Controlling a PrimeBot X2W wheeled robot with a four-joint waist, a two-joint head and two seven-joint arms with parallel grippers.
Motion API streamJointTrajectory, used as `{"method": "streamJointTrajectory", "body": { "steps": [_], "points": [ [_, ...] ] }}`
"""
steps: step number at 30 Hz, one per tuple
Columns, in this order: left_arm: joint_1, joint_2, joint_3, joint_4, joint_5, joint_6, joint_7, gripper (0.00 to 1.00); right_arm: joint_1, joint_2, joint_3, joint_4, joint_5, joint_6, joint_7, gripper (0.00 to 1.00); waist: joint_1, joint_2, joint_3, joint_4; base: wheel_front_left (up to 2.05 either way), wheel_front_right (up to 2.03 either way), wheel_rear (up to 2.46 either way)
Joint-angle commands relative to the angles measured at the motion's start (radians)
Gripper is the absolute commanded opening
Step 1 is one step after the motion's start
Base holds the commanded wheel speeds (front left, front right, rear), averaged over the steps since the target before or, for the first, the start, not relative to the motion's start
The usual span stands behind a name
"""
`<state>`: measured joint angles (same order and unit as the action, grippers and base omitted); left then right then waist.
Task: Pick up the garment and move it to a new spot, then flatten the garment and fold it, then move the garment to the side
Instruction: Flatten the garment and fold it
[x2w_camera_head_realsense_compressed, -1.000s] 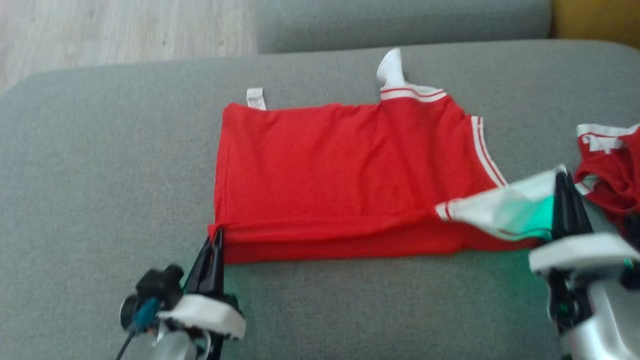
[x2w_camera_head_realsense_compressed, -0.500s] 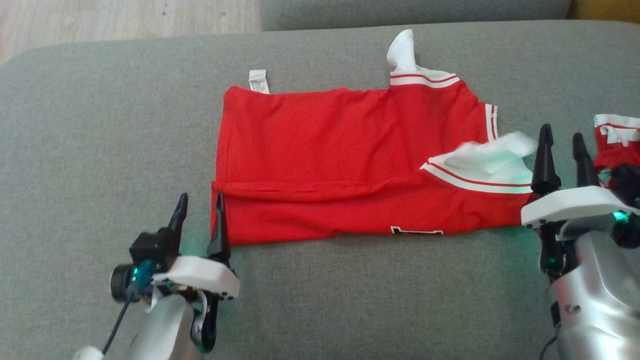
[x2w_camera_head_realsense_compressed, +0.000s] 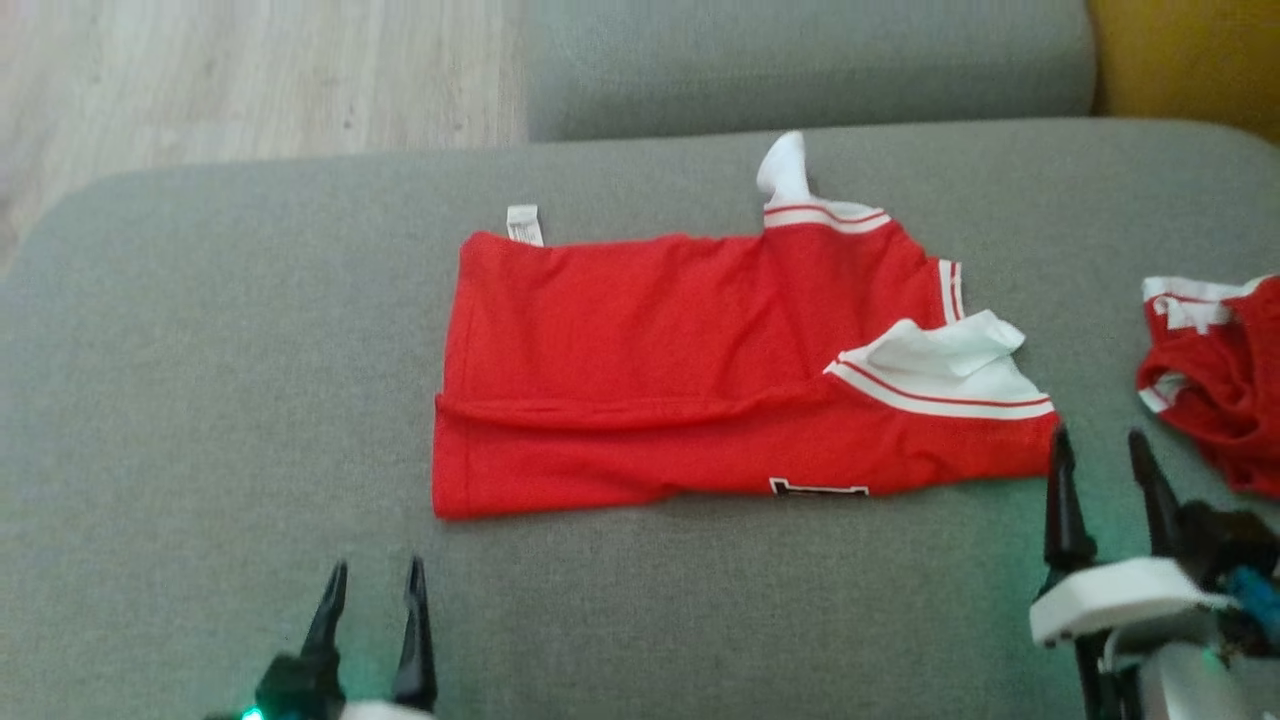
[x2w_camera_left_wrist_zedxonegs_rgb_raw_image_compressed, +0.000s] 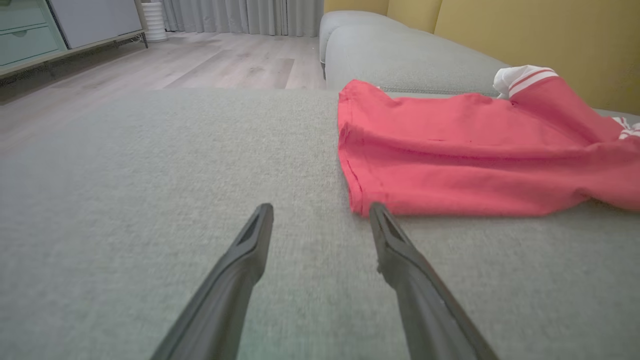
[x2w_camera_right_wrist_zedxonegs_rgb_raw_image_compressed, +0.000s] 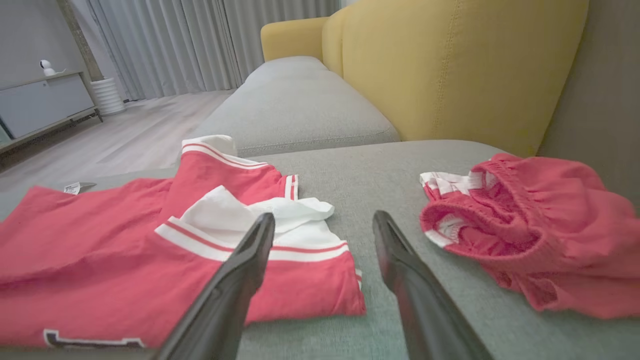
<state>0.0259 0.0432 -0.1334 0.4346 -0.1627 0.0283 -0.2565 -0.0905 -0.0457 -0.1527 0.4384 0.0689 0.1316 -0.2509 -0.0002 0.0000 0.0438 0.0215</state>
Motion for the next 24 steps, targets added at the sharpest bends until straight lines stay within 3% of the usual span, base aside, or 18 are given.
{"method": "streamJointTrajectory", "body": {
  "steps": [1, 11, 18, 24],
  "points": [
    [-0.008, 0.007, 0.036, -0.038, 0.01, 0.006, -0.005, 1.0, -0.021, -0.006, 0.035, -0.034, -0.009, -0.001, -0.011, 1.0, 0.0002, 0.0, -0.023, -0.002, 0.0, 0.0, 0.0],
    [0.069, 0.007, 0.026, -0.079, 0.002, -0.005, -0.005, 1.0, 0.032, -0.005, 0.062, -0.002, 0.027, -0.001, -0.011, 1.0, 0.0002, 0.0, -0.043, -0.002, 0.0, 0.0, 0.0],
    [-0.04, 0.007, -0.007, -0.058, -0.063, -0.054, -0.005, 1.0, -0.019, -0.005, 0.078, -0.008, 0.036, -0.001, -0.011, 1.0, 0.0002, 0.0, 0.031, -0.011, 0.0, 0.0, 0.0],
    [-0.189, 0.007, -0.022, 0.076, -0.143, -0.092, -0.005, 1.0, -0.092, -0.005, 0.09, -0.01, -0.006, -0.001, -0.011, 1.0, 0.0002, 0.0, 0.12, -0.036, 0.0, 0.0, 0.0]
  ]
}}
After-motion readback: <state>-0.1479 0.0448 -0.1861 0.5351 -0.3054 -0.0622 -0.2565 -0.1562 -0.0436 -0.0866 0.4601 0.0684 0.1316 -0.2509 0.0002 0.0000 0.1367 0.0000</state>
